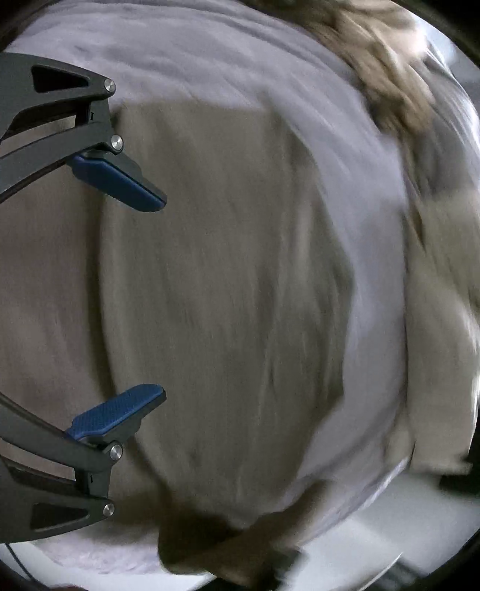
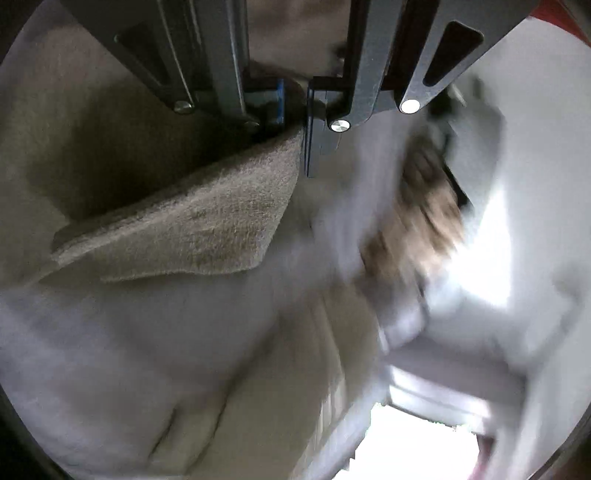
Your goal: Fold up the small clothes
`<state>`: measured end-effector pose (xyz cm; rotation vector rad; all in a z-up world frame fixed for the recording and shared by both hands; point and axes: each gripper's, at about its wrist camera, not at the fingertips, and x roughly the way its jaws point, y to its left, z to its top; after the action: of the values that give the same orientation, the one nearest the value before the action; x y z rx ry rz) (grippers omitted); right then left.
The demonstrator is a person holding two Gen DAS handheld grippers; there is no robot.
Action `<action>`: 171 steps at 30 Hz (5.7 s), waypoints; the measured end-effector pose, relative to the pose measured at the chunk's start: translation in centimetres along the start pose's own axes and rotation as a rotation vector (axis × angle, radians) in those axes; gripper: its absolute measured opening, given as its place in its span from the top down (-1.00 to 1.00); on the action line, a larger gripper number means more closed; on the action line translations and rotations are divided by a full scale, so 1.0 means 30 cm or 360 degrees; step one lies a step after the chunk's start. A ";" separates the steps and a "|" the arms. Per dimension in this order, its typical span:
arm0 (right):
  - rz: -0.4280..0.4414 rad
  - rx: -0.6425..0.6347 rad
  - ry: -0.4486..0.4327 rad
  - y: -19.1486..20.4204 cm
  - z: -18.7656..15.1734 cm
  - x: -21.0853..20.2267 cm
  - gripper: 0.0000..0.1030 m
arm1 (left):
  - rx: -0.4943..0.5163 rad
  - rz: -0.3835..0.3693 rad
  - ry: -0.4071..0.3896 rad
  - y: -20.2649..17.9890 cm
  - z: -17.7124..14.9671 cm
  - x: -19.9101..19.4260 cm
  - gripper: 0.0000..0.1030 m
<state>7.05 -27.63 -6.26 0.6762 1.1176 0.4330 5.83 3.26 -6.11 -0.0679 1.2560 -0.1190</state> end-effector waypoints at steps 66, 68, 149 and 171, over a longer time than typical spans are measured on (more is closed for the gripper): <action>-0.0244 0.0734 -0.0327 -0.387 -0.232 -0.259 0.88 | -0.0475 -0.0513 0.0089 0.390 -0.085 -0.001 0.72; -0.0254 0.0757 -0.0283 -0.439 -0.241 -0.240 0.87 | -0.0467 -0.0480 0.0097 0.387 -0.098 0.017 0.72; -0.0690 0.0076 0.0369 0.027 -0.478 -0.336 -0.99 | -0.0060 0.0200 0.0270 0.082 -0.402 -0.397 -1.00; -0.0683 0.0205 0.0543 -0.004 -0.732 -0.321 -0.99 | -0.0108 0.0249 0.0341 0.160 -0.656 -0.439 -1.00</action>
<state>-16.93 -27.73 -5.86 0.4629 1.5824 0.1085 -16.64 9.96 -0.32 -0.0152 1.4743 0.0534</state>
